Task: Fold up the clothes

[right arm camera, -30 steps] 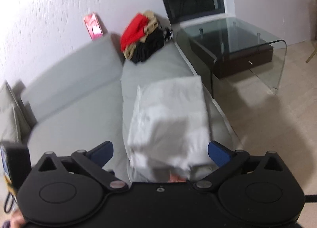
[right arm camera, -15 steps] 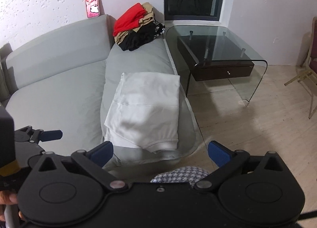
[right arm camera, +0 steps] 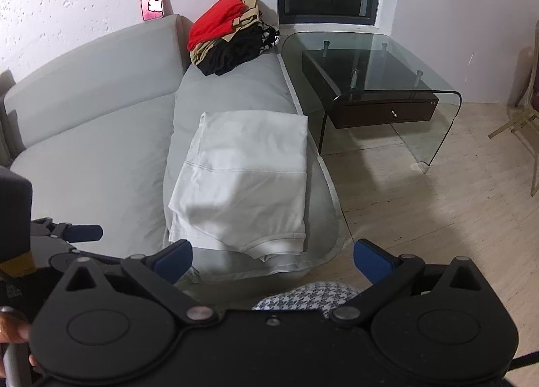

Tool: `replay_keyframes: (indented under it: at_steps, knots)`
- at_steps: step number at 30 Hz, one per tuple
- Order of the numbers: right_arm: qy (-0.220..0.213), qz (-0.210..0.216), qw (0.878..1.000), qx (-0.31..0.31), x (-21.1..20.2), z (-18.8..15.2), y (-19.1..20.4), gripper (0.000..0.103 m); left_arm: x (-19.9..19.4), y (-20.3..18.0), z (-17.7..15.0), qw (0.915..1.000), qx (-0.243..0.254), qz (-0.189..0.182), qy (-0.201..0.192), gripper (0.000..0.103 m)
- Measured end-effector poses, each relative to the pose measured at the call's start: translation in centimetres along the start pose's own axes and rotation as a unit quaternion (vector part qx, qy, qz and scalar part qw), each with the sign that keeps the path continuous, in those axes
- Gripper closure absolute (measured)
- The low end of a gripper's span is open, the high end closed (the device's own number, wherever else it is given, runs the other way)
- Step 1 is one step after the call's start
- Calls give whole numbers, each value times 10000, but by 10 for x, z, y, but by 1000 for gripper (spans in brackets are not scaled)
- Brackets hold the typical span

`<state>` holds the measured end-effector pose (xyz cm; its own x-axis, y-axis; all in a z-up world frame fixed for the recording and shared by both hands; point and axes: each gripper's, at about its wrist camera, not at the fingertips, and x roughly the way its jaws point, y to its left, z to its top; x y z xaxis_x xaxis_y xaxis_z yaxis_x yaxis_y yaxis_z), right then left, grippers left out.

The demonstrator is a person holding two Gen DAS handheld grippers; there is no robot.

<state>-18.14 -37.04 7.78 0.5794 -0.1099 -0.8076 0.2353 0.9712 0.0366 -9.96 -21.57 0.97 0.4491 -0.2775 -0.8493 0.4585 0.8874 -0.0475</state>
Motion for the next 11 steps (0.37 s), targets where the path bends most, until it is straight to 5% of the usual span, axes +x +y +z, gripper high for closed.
replay_keyframes:
  at_steps: [11]
  knots:
    - [58, -7, 10000, 77, 9, 1, -4, 0, 1, -5, -3, 9993, 218, 91, -273, 0]
